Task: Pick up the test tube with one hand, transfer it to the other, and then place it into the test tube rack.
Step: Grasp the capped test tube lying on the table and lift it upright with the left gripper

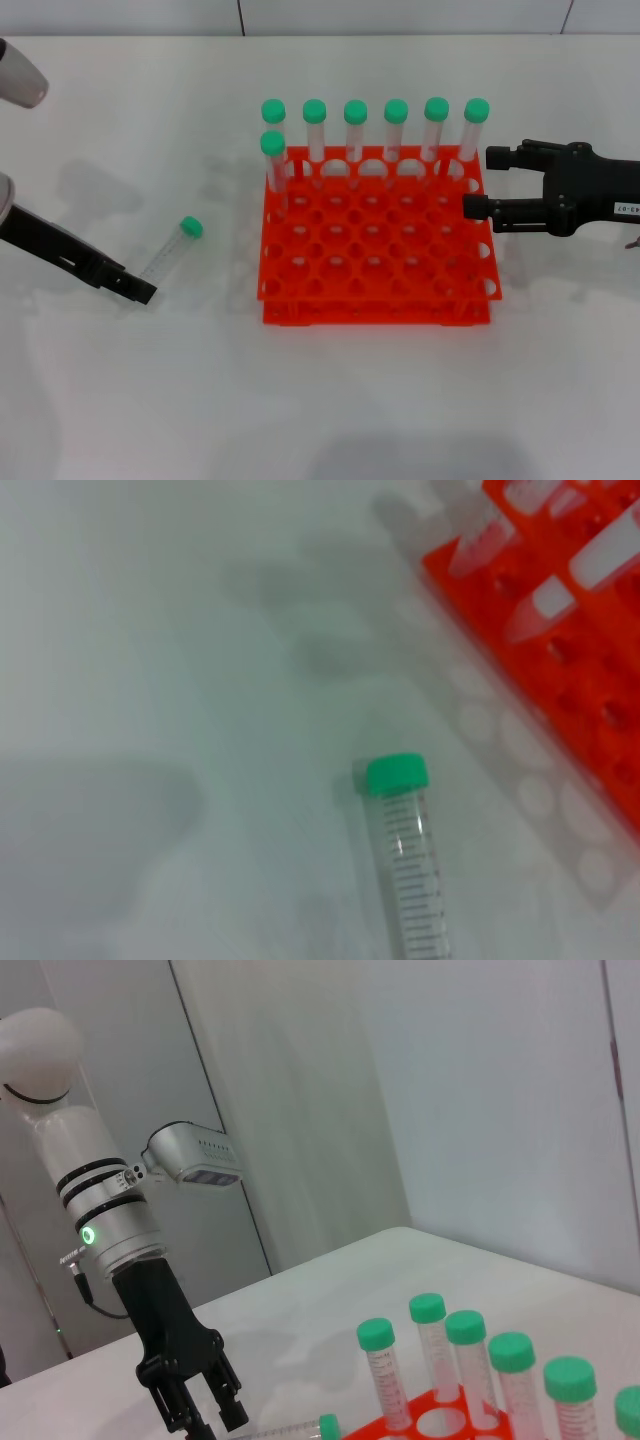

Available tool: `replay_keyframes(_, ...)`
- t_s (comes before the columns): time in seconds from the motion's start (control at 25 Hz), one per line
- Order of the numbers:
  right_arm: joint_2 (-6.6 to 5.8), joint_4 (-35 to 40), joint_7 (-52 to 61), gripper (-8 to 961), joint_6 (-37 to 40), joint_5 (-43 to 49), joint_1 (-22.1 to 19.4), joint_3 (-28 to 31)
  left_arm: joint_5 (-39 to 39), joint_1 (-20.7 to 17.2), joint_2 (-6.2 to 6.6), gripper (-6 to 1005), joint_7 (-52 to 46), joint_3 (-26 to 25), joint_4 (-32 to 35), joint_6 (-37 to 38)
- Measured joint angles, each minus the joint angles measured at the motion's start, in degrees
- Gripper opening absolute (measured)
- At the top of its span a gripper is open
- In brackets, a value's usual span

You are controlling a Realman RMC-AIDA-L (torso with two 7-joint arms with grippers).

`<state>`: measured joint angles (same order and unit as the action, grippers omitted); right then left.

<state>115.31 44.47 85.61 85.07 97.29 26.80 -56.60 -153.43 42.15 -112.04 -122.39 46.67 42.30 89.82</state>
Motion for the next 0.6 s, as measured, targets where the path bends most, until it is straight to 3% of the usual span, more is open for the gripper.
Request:
replay_keyframes(0.12,0.0,0.0,-0.01,855,0.0,0.0,0.02,0.0,-0.3,0.24,-0.01,756,-0.65,0.24,0.11,-0.06)
replay_keyframes(0.36,0.0,0.0,-0.01,855,0.0,0.0,0.07,0.0,-1.04,1.24,-0.14,534,-1.37,0.83,-0.09,0.18)
replay_keyframes(0.6,-0.09,0.0,-0.01,854,-0.12,0.0,-0.13,0.0,-1.37,1.34,-0.36,515,-2.1,2.67,-0.19,0.26)
